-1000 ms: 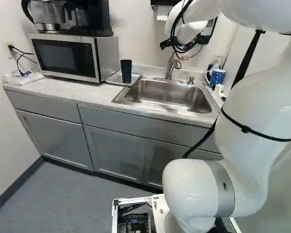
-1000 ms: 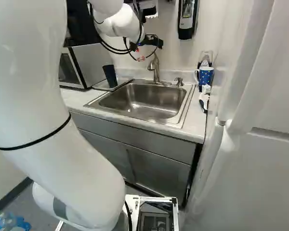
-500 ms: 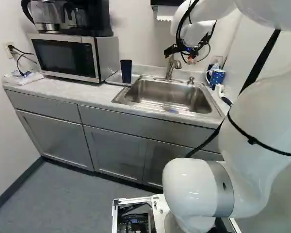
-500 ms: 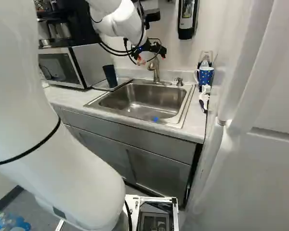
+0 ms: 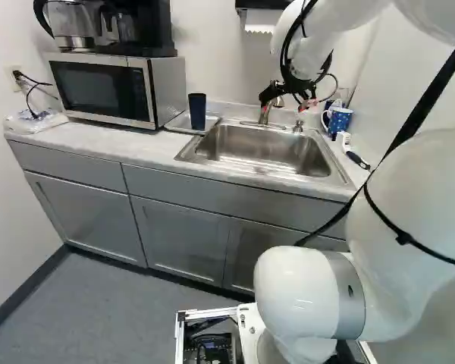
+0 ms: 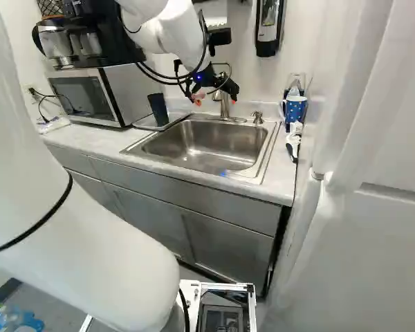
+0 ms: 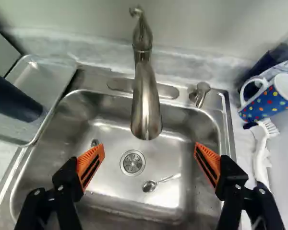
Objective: Rinse the cup and place it in the tray
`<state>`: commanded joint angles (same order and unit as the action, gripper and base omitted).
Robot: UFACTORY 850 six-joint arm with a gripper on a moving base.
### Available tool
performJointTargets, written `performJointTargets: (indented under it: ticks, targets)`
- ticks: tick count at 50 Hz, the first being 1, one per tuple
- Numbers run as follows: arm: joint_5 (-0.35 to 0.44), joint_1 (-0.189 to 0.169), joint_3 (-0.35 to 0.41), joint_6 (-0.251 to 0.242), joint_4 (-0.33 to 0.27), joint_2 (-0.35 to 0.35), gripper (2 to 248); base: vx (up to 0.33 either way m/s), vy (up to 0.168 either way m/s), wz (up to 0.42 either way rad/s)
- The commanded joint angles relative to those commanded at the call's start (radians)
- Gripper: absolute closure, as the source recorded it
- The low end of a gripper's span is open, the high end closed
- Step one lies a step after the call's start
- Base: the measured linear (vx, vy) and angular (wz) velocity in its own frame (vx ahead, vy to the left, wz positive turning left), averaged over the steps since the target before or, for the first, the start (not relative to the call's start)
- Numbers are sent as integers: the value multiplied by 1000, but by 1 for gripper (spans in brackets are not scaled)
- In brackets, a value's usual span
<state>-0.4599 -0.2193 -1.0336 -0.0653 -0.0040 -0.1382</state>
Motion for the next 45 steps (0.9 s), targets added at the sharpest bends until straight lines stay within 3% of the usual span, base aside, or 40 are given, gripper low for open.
performJointTargets:
  ticks: [18,45]
  targets:
    - [-189,0,0,0,27,0,3,0,0,0]
    - [-189,0,0,0,27,0,3,0,0,0]
